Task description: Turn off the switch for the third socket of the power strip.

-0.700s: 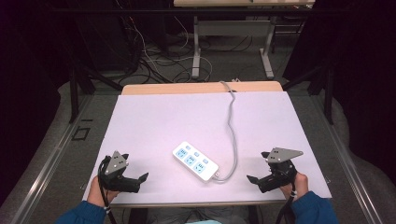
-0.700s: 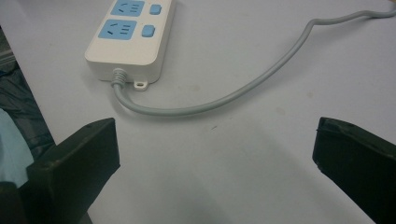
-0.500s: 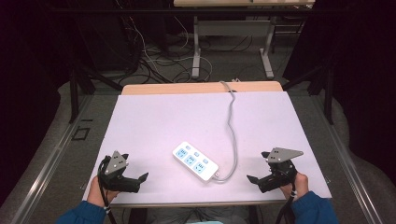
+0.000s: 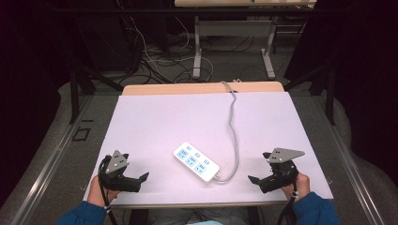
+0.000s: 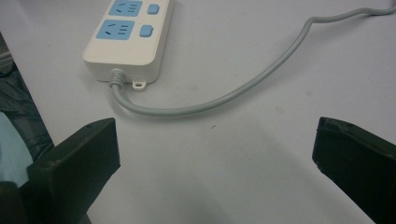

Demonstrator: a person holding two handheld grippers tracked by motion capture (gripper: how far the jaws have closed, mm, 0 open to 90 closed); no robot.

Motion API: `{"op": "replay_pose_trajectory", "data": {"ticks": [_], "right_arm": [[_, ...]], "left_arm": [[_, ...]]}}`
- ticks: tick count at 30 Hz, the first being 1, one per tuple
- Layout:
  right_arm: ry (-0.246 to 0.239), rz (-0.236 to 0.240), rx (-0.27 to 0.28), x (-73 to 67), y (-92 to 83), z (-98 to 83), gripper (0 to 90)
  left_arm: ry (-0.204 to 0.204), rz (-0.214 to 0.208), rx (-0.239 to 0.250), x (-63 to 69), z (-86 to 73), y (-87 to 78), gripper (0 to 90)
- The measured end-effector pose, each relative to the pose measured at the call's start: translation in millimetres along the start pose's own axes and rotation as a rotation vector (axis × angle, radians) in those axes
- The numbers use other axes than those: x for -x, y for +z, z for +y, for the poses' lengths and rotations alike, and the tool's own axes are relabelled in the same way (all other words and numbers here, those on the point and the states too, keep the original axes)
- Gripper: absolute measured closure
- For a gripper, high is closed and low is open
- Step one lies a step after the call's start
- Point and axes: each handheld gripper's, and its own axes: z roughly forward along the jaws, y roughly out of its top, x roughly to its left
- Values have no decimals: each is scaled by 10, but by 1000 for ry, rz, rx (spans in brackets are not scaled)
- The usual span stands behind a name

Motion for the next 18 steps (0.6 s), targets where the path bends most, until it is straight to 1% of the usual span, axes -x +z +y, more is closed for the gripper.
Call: {"op": "replay_pose_trajectory", "data": {"ticks": [1, 2, 4, 5, 7, 8, 9, 10, 11, 12, 13, 14, 15, 16, 18], "right_arm": [[7, 3, -6, -4, 1, 1, 2], [6, -2, 3, -11, -1, 0, 4], [7, -2, 3, -8, 2, -1, 6], [-4, 3, -2, 5, 4, 1, 6], [-1, 0, 5, 2, 7, 1, 6], [-1, 0, 5, 2, 7, 1, 6], [1, 1, 5, 1, 7, 1, 6], [-1, 0, 5, 3, 10, 1, 6], [-1, 0, 5, 3, 10, 1, 6], [1, -2, 3, 2, 9, 2, 7], [-1, -2, 5, 2, 11, 3, 7], [5, -3, 3, -3, 8, 2, 7], [5, -3, 3, -3, 8, 2, 7], [5, -3, 2, -2, 9, 2, 7], [6, -3, 2, 2, 12, 0, 8]], "left_arm": [[-5, 1, -5, -5, 4, -3, 1], [-9, 4, -2, -7, 7, 3, 1], [-16, 6, -1, -15, 20, 2, 1], [-20, 7, -5, -16, 29, -1, 1], [-18, 10, -3, -30, 48, 3, 1], [-25, 17, -4, -31, 61, 14, 1], [-18, 20, -17, -42, 72, 24, 1], [-20, 28, -22, -51, 79, 38, 1], [-31, 31, -27, -61, 86, 52, 1], [-31, 35, -34, -76, 95, 61, 1], [-39, 31, -35, -83, 103, 68, 1], [-42, 41, -29, -85, 106, 76, 1], [-39, 37, -33, -93, 119, 74, 1], [-44, 37, -22, -93, 126, 87, 1], [-41, 38, -23, -100, 147, 103, 1]]}}
